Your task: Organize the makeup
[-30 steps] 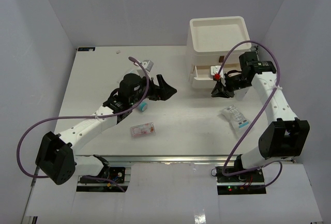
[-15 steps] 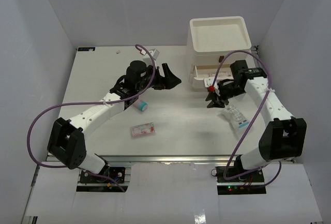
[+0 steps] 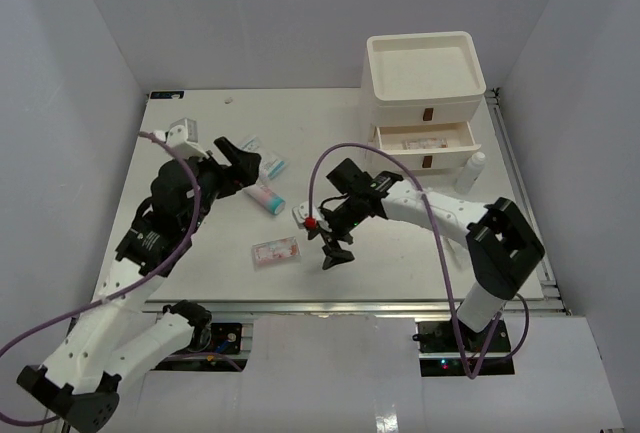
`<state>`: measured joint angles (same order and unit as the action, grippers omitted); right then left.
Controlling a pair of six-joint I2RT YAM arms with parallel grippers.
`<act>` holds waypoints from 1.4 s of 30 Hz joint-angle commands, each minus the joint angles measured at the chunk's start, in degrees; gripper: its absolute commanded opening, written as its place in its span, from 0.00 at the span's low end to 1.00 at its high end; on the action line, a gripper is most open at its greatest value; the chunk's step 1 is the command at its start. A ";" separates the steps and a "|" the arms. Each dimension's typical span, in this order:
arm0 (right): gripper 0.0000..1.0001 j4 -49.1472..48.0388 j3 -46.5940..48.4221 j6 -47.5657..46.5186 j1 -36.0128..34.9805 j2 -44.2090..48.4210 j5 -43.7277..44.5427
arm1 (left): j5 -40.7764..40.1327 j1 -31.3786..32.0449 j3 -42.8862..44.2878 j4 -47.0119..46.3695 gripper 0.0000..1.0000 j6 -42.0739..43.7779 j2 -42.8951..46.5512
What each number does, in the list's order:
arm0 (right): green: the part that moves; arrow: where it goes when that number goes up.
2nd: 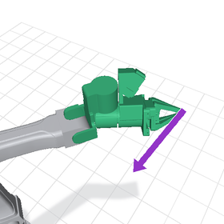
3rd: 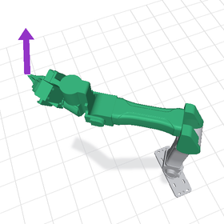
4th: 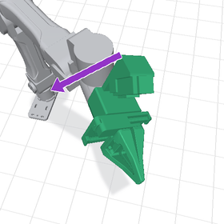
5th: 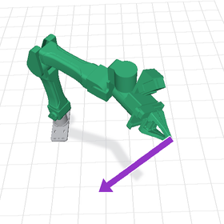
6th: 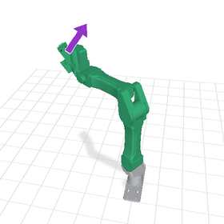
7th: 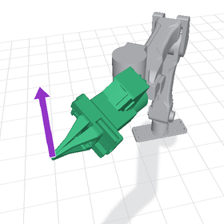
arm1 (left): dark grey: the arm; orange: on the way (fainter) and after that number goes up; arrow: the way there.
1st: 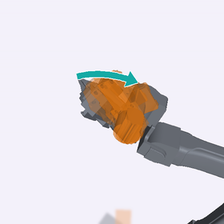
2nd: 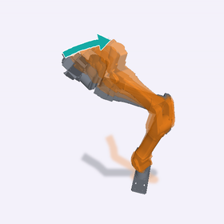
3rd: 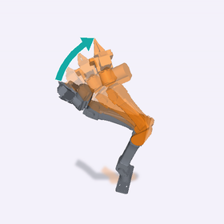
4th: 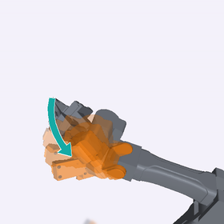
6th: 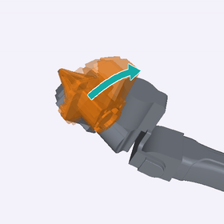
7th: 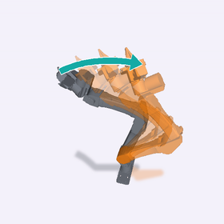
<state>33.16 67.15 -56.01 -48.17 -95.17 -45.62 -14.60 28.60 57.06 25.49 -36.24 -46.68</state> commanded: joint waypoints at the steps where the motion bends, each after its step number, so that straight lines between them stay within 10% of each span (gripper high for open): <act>1: 0.90 -19.09 4.37 17.83 -6.82 -6.35 13.04 | -8.40 -0.04 -1.68 10.51 0.97 -4.10 6.57; 16: 0.90 -27.39 11.63 20.47 -12.21 -18.90 23.64 | -11.76 -0.04 -3.00 13.44 0.98 -5.34 12.03; 42: 0.90 -15.47 12.75 10.52 -11.93 -19.98 10.78 | -10.83 -0.04 -4.80 11.69 0.98 -5.69 12.06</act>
<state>12.97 77.47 -40.11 -60.06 -115.94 -30.05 -26.13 28.60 52.86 38.28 -41.54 -34.80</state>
